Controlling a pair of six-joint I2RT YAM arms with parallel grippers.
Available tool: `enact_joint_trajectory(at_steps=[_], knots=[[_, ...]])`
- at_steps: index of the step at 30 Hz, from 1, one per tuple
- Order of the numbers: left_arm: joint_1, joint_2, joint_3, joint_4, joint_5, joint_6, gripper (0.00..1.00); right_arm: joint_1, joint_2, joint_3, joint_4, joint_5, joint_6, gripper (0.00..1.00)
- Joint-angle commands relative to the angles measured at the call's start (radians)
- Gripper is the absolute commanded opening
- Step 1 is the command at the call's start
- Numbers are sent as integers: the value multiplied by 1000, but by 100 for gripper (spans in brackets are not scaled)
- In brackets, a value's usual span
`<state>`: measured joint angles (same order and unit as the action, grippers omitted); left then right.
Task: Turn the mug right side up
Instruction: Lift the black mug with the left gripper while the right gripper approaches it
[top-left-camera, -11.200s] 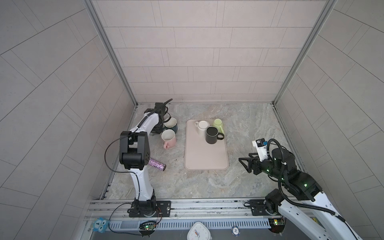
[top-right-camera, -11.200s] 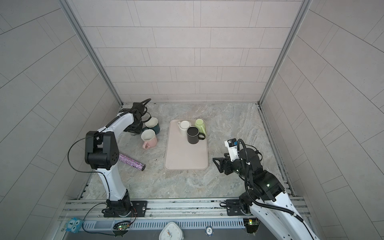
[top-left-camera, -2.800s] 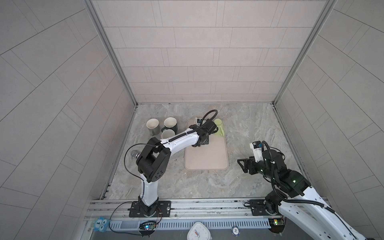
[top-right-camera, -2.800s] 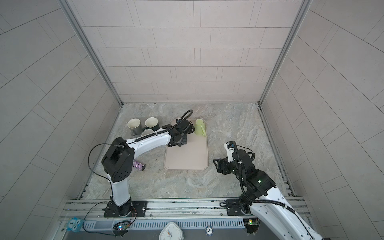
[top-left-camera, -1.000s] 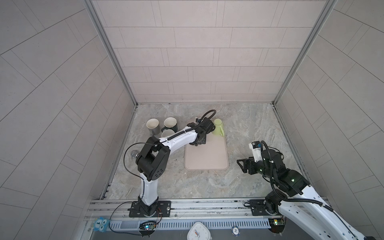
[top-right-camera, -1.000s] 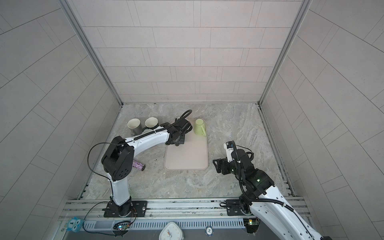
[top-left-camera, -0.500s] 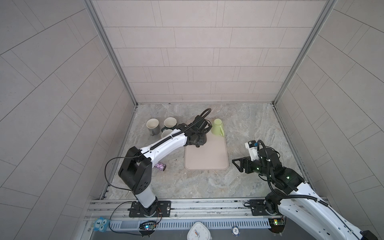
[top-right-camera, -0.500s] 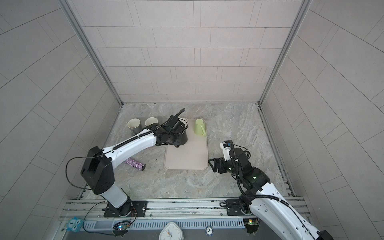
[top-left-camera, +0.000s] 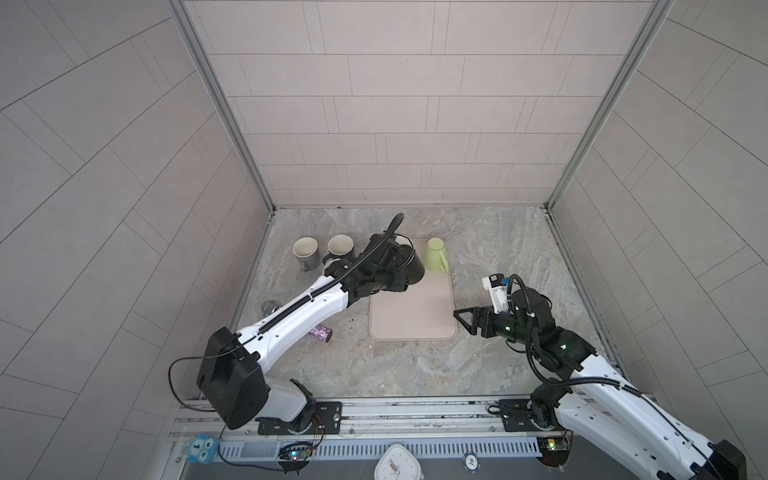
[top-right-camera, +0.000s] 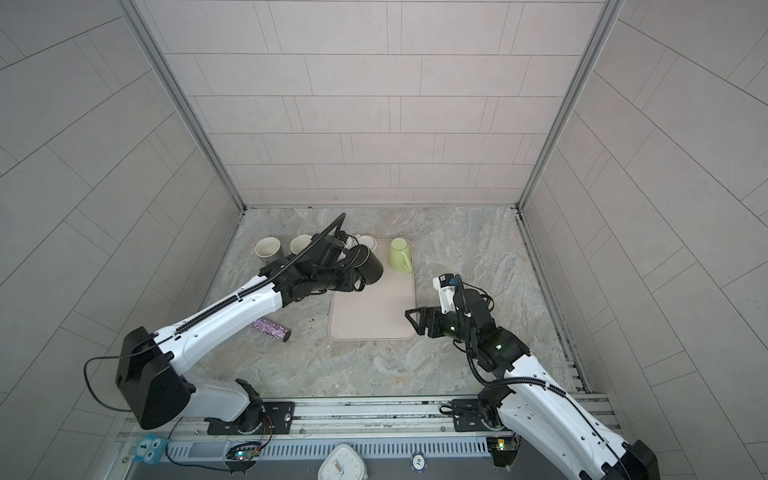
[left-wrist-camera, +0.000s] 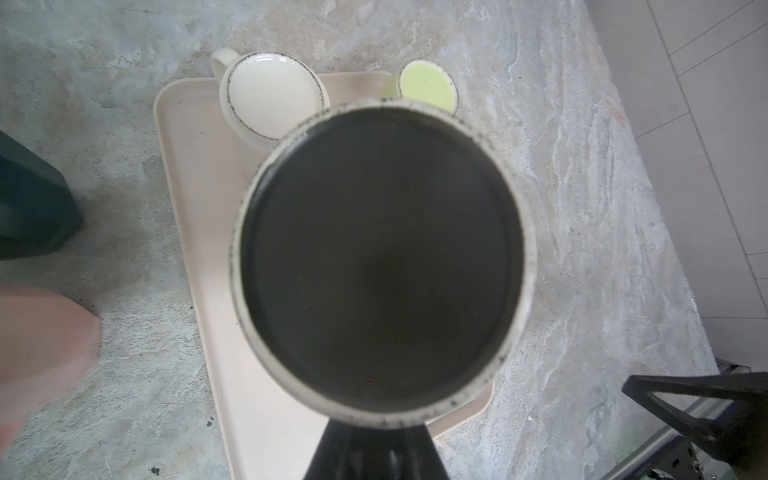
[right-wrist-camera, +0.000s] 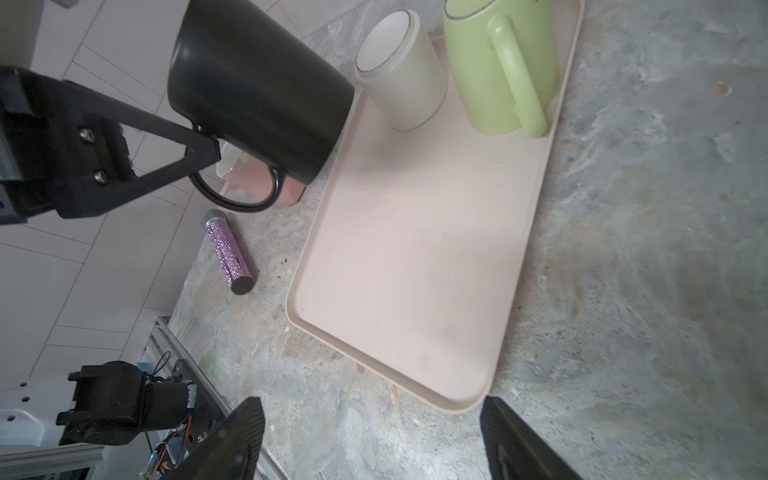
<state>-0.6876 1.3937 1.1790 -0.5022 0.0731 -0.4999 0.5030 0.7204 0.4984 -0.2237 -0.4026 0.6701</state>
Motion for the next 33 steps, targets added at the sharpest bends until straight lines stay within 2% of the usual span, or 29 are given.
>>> enact_joint_trajectory(at_steps=[1, 11, 23, 33], knots=[[0, -75, -7, 162, 21, -27, 0, -3, 27, -11, 156, -43, 71, 83], [-5, -103, -49, 276, 77, -128, 0, -4, 115, 2, 336, -50, 146, 82], [-23, -100, -27, 355, 155, -212, 0, -3, 224, 16, 570, -94, 234, 69], [-41, -89, -40, 448, 211, -276, 0, -2, 277, 22, 674, -100, 277, 67]])
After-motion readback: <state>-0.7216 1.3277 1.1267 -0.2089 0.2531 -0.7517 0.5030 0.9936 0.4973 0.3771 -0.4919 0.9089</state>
